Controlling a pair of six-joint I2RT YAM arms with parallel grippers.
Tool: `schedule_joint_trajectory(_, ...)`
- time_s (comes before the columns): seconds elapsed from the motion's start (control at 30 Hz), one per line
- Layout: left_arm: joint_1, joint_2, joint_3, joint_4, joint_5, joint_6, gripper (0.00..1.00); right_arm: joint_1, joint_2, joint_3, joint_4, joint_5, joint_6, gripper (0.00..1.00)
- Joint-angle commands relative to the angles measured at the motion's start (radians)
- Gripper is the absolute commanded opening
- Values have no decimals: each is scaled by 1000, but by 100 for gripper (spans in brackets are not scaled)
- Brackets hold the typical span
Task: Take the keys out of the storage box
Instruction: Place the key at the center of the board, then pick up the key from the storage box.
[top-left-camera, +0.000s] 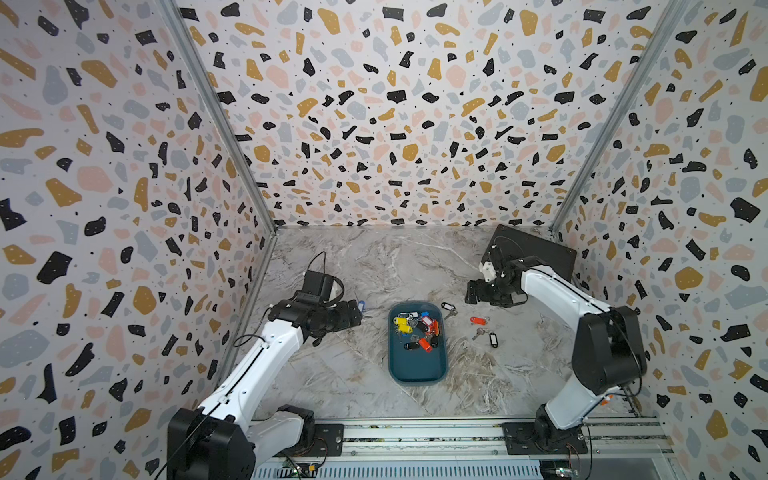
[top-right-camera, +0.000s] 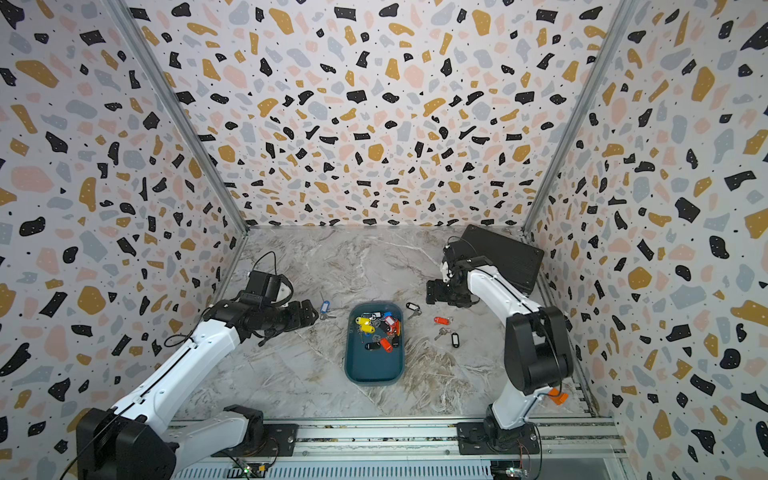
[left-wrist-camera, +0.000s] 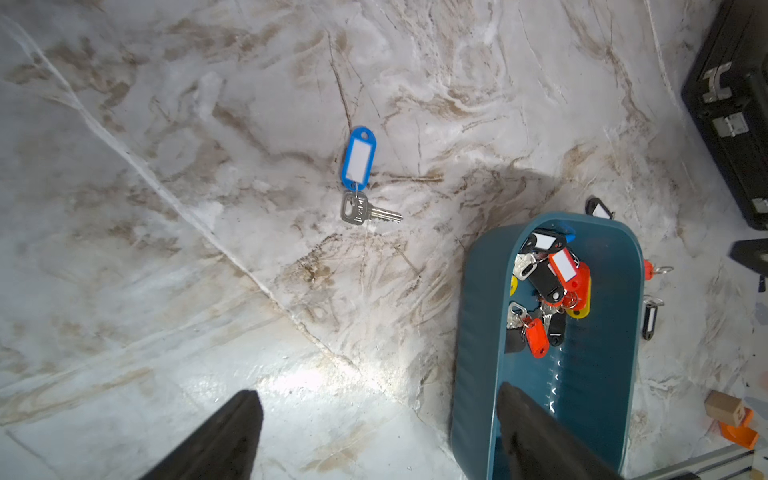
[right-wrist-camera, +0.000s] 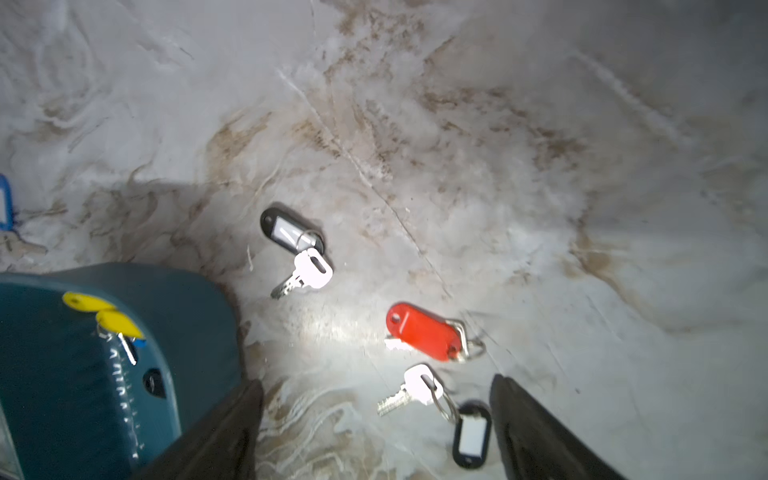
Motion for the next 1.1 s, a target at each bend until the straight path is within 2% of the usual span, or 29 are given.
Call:
schedule_joint_trajectory(0.0,-95,-22,76,-69,-70,56,88,-3,-154,-52,-82,3,-11,86)
schedule_joint_trajectory(0.03,-140,-17,112,-91,-105,68,88,-3,-203,-66,-88,0,-10,88)
schedule_joint_trajectory(0.1,-221,2,175,-138,-147,81,85,-3,-264,-82,-107,-4,-4,99)
schedule_joint_trajectory(0.2,-339,55,258,-195,-174,51,79,-3,-332,-88,-112,-51,-7,99)
schedule_joint_trajectory(0.4,-547,194,327,-196,-200,3,70,-6,-363,-112,-45,-206,47,98)
schedule_joint_trajectory(0.47,-593,256,350,-192,-209,14,65,-11,-364,-125,-19,-254,74,86)
schedule_joint_trajectory(0.6,-621,390,397,-170,-161,26,61,-12,-363,-135,-45,-254,78,57)
schedule_joint_trajectory(0.67,-621,442,413,-149,-143,23,59,-12,-377,-145,-63,-244,70,49)
schedule_joint_trajectory(0.9,-621,627,481,-98,-88,77,58,-12,-505,-138,-147,-136,44,53)
schedule_joint_trajectory(1.07,-612,751,541,-88,-56,91,55,-12,-554,-118,-189,-90,35,52)
